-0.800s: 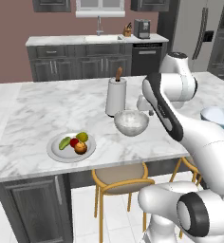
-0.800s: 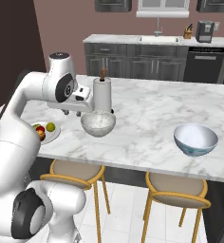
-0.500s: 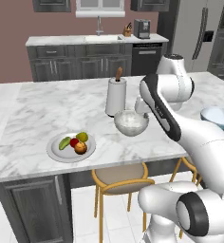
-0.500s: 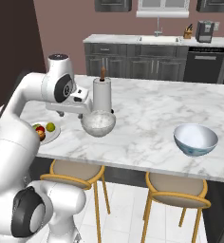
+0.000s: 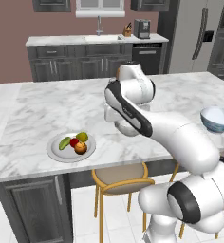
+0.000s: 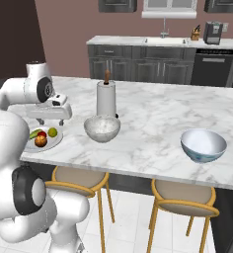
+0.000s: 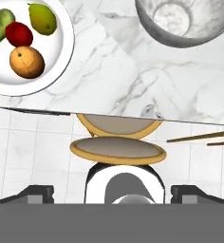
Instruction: Take the fruits from the plate on the dining counter and place two fruits in each bowl.
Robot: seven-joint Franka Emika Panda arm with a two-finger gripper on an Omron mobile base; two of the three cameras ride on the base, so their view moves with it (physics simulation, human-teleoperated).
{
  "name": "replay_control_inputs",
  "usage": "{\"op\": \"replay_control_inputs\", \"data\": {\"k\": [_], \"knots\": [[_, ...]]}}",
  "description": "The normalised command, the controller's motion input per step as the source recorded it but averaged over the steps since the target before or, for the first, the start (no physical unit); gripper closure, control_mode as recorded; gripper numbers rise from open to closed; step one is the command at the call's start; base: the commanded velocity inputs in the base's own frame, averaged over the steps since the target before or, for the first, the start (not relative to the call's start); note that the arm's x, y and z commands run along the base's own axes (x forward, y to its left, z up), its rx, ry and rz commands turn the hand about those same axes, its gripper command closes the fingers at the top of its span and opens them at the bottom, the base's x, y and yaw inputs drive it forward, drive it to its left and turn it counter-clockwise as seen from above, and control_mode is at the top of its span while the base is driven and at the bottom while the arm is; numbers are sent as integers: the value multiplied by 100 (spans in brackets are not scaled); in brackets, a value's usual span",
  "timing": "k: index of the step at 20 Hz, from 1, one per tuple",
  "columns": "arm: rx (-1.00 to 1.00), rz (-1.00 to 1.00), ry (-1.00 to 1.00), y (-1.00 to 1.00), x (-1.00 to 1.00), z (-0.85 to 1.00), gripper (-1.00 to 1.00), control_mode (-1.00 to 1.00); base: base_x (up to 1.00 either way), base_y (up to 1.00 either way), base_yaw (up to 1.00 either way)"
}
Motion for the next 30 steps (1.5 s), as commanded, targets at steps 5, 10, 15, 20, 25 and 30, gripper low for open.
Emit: {"op": "replay_control_inputs", "data": {"k": [5, 10, 15, 20, 25, 30], "knots": [[4, 21, 12, 27, 59, -58, -100, -100, 0, 0, 0], [13, 24, 0, 34, -17, -49, -100, -100, 0, 0, 0], [6, 14, 0, 41, -19, -26, -100, -100, 0, 0, 0], [0, 0, 0, 56, 7, -3, -100, -100, 0, 0, 0], [0, 0, 0, 47, 43, -15, -100, -100, 0, 0, 0], [0, 0, 0, 28, 25, -35, -100, -100, 0, 0, 0]]}}
